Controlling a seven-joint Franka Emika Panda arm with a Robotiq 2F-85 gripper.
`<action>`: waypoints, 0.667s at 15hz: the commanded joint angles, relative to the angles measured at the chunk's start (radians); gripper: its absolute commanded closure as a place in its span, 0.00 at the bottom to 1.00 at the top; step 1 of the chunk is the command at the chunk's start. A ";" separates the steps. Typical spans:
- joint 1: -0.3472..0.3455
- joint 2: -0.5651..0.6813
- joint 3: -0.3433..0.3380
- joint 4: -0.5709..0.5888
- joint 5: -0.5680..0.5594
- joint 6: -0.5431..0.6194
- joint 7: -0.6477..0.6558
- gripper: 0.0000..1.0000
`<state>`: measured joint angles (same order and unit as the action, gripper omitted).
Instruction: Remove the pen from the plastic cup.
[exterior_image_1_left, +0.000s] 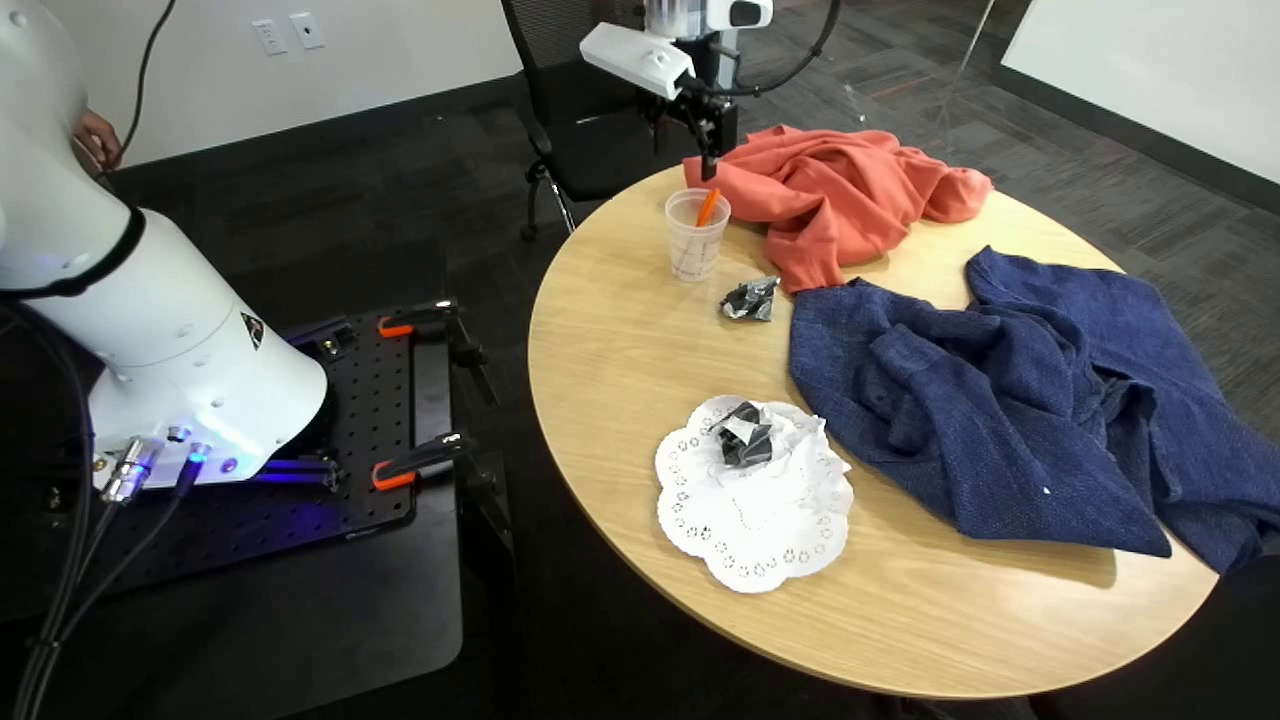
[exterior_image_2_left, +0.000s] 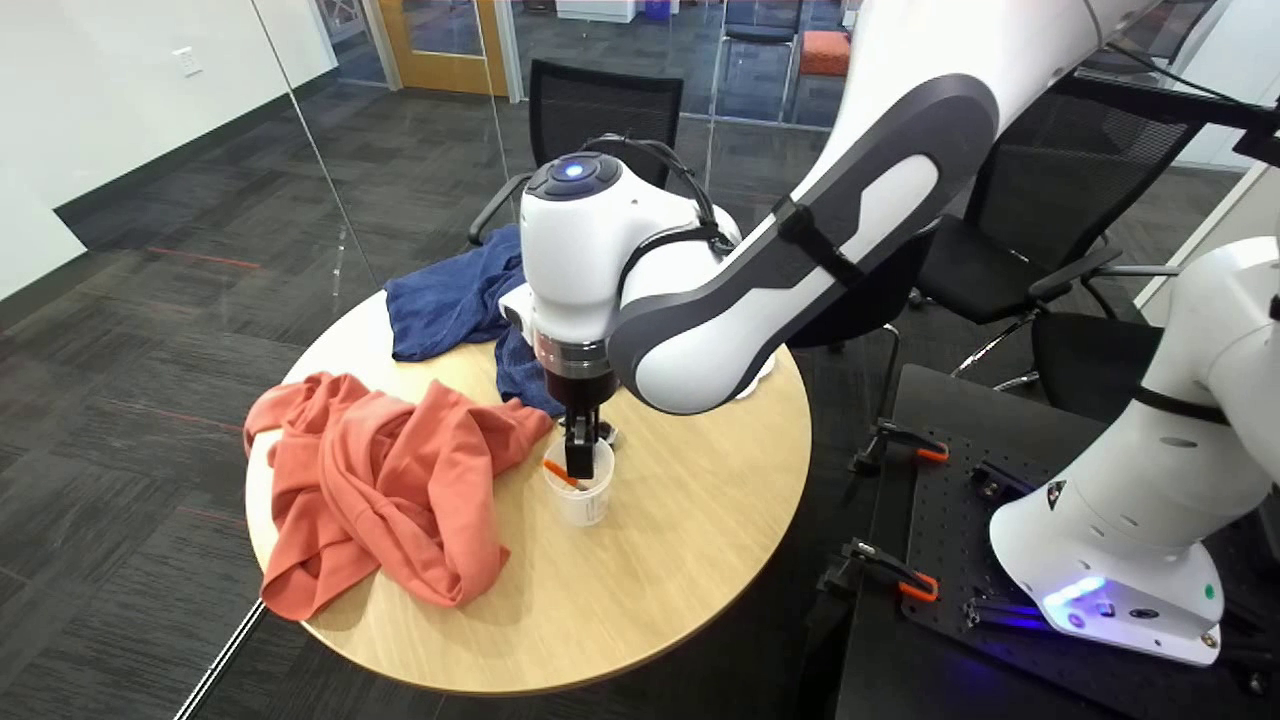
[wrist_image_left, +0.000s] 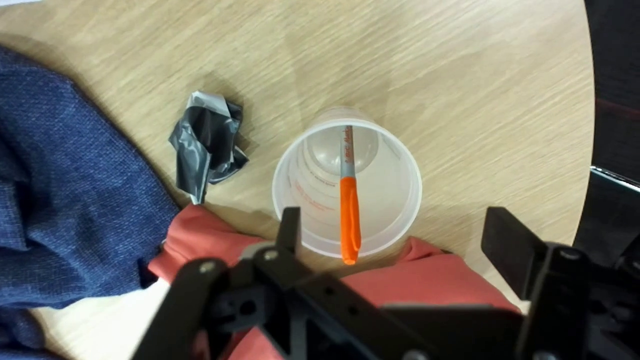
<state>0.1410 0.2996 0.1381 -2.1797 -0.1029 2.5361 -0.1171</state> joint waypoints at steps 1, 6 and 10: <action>0.000 0.044 0.001 0.046 0.001 0.016 -0.007 0.27; -0.006 0.082 -0.004 0.055 0.001 0.095 -0.007 0.46; -0.009 0.106 -0.011 0.048 0.000 0.146 -0.004 0.48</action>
<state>0.1389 0.3848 0.1315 -2.1401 -0.1029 2.6446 -0.1170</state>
